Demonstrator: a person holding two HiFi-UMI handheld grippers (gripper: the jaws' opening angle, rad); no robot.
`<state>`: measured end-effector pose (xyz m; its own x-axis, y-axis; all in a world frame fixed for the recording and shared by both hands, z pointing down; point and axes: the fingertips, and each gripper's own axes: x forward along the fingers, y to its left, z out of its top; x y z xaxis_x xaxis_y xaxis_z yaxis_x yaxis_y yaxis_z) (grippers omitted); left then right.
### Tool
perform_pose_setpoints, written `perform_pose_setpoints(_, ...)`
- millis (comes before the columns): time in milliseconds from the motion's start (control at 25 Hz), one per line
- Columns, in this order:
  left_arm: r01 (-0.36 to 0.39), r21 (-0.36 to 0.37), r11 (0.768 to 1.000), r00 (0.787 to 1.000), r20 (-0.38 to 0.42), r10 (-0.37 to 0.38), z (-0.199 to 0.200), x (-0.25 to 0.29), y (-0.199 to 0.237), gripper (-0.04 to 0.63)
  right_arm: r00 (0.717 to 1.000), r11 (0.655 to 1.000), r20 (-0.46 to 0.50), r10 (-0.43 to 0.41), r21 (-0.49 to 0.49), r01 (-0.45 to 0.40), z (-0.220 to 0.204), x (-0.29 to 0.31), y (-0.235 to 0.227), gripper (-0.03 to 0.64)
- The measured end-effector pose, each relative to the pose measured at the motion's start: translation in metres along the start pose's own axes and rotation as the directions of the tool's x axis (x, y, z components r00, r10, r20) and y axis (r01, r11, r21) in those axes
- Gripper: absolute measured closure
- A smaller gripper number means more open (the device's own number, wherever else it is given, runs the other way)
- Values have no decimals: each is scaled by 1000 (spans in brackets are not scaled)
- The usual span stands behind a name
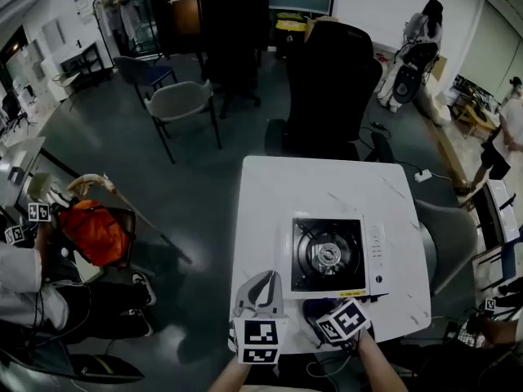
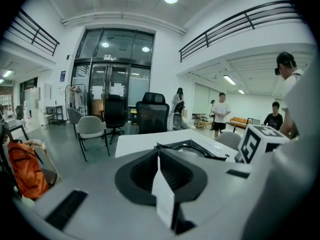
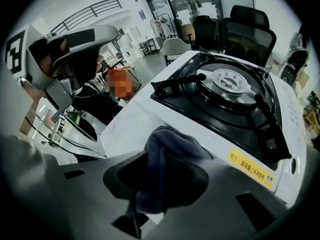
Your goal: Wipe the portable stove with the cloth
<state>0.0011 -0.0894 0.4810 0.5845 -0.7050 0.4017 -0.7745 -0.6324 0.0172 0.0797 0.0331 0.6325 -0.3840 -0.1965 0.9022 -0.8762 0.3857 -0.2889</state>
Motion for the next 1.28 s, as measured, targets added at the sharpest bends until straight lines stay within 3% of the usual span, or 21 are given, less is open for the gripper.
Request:
perform_pose_setpoints(760,-122,-71,990,993,-5,122,-3,-22,52,574,994,984,-72,83,-152,-93,37,19,51,511)
perform_pose_setpoints(1280,-201,-106,974,980,-4,201,-10,-35,74,574,981,937,-115,159,-296,-187,62,33,94,511)
